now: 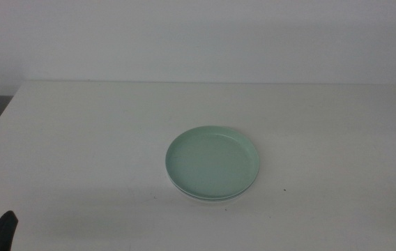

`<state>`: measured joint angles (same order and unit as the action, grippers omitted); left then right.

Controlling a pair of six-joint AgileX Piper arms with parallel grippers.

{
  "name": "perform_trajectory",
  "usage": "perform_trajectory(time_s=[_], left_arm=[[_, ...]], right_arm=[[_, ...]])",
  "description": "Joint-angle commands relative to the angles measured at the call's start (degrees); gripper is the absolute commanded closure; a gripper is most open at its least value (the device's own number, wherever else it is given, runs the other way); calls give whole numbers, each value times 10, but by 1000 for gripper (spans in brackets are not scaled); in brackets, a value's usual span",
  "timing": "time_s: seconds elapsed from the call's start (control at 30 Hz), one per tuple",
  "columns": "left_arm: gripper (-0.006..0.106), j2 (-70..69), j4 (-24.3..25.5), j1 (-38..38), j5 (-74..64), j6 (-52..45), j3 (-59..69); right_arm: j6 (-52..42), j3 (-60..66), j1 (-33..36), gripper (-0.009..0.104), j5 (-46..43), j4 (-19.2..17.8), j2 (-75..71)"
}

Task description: Stack the three bowls on top of each other.

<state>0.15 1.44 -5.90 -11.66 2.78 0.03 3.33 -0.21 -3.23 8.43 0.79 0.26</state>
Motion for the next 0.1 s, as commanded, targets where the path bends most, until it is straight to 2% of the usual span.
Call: perform_trajectory(time_s=[0.0, 0.07], left_arm=[[7, -1, 3, 2, 8, 6, 0], [7, -1, 3, 2, 8, 6, 0]], right_arm=[[-1, 2, -2, 2, -9, -8, -3], [-1, 2, -2, 2, -9, -8, -3]])
